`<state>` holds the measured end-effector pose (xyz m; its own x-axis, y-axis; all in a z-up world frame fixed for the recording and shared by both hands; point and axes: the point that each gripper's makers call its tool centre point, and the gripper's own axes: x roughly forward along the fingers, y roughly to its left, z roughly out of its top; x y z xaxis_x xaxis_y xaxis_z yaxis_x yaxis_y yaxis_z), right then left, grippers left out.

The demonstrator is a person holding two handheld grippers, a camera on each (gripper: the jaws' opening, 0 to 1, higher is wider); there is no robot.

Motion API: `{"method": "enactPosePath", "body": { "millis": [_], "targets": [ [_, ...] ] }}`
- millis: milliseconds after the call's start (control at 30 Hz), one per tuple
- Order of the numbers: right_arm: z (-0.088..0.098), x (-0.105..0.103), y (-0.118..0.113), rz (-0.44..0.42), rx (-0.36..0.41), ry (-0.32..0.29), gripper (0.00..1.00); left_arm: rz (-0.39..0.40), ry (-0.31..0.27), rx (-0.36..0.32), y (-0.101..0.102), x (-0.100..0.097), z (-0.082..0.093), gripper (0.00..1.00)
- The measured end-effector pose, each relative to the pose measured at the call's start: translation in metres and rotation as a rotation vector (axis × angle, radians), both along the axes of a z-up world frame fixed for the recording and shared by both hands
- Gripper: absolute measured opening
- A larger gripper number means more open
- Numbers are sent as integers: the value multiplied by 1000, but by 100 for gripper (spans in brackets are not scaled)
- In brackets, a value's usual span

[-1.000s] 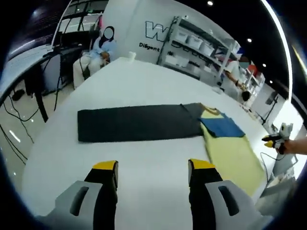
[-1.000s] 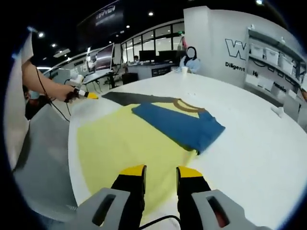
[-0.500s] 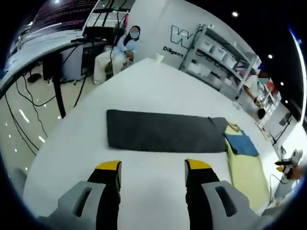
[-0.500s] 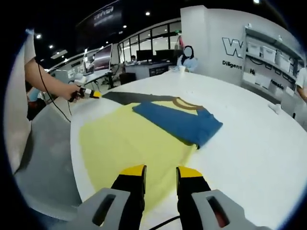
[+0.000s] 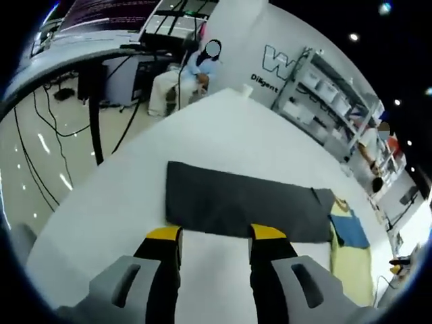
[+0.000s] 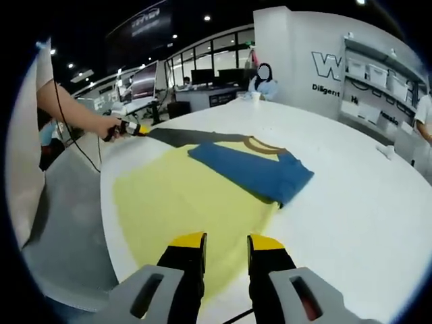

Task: Fold the garment on the visible template until the final outline fits inside the template.

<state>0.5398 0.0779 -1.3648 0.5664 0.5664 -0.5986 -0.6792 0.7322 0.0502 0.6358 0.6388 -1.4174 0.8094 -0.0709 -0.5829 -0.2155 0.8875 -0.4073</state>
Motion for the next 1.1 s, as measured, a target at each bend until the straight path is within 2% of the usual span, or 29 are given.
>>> {"method": "enactPosePath", "body": {
  "millis": [167, 300, 400, 533, 600, 733, 833, 933, 1100],
  "targets": [
    [0, 1, 1, -2, 1, -2, 18, 81, 7, -7, 11, 4, -1, 30],
    [0, 2, 1, -2, 0, -1, 18, 67, 8, -5, 9, 10, -2, 29],
    [-1, 2, 1, -6, 0, 0, 18, 91, 9, -9, 12, 13, -3, 25],
    [0, 2, -1, -8, -4, 0, 18, 147, 11, -26, 20, 12, -3, 12],
    [0, 2, -2, -11, -4, 0, 18, 158, 7, -13, 23, 11, 0, 3],
    [-1, 1, -2, -12, -5, 1, 17, 141, -4, -13, 20, 11, 4, 2],
    [-1, 1, -2, -11, -4, 1, 17, 135, -6, -21, 30, 17, -1, 1],
    [0, 2, 0, -11, 0, -3, 17, 123, -50, -28, 23, 22, 14, 1],
    [1, 2, 0, -12, 6, -9, 18, 66, -142, -34, 1, 32, 51, 1]
  ]
}}
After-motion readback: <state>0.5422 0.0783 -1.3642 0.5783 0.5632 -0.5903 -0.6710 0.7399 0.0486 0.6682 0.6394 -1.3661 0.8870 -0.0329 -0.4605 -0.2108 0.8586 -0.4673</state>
